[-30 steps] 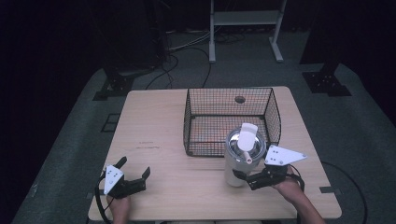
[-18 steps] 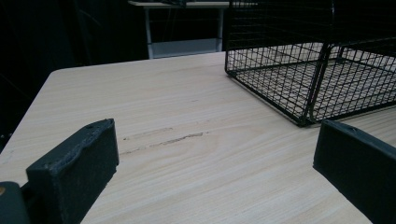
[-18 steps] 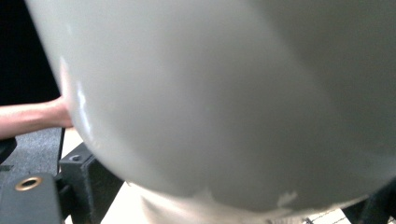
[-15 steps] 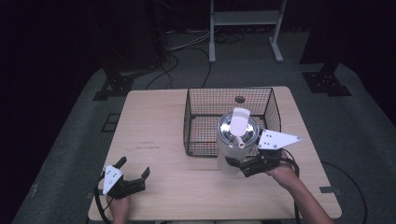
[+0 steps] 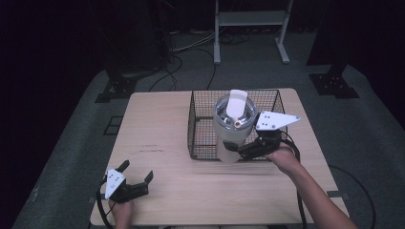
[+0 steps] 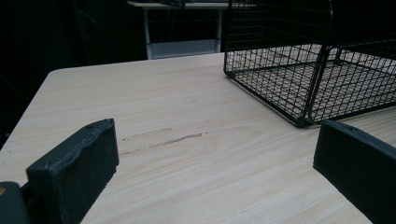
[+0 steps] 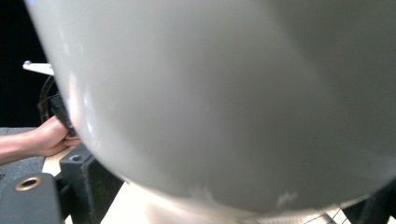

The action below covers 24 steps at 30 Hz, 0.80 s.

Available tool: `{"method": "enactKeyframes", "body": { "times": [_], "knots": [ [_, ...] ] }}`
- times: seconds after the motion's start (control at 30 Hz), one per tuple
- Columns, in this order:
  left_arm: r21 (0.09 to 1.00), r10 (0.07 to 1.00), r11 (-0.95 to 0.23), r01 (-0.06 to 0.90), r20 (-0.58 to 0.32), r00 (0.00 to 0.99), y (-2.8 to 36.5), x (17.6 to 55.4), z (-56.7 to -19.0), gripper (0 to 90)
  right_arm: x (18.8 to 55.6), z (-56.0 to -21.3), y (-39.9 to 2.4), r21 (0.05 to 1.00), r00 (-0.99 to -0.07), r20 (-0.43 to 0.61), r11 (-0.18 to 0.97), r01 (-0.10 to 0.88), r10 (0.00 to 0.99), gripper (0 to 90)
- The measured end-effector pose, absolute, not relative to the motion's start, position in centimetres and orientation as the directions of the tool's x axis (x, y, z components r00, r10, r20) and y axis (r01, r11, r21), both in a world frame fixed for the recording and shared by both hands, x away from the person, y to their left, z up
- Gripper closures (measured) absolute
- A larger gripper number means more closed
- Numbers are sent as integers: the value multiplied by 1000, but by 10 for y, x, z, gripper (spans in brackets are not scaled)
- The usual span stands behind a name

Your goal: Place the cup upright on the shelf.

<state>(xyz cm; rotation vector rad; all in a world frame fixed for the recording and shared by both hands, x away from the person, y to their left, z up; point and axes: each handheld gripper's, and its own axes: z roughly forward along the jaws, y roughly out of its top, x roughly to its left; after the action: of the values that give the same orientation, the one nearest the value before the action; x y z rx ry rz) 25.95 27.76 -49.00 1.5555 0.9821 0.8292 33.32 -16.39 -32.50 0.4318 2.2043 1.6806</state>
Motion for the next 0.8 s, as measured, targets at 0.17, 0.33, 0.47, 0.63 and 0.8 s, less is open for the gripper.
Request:
{"method": "enactKeyframes", "body": {
  "times": [0.17, 0.33, 0.47, 0.63, 0.8],
  "knots": [
    [981, 908, -93, 168, 14, 419, 278, 259, -490, 0, 348, -313, -159, 966, -899, -77, 254, 39, 431, 91],
    [981, 908, -92, 168, 13, 419, 278, 260, -490, 0, 359, -303, -152, 966, -896, -90, 257, 28, 435, 91],
    [982, 907, -91, 165, 13, 421, 278, 260, -490, 0, 372, -295, -146, 967, -892, -95, 254, 22, 442, 91],
    [982, 907, -90, 167, 12, 421, 278, 259, -490, 0, 387, -287, -137, 970, -891, -95, 244, 19, 443, 91],
    [982, 908, -87, 165, 10, 420, 278, 259, -490, 0, 401, -283, -130, 970, -885, -83, 241, 34, 457, 91]
  ]
}}
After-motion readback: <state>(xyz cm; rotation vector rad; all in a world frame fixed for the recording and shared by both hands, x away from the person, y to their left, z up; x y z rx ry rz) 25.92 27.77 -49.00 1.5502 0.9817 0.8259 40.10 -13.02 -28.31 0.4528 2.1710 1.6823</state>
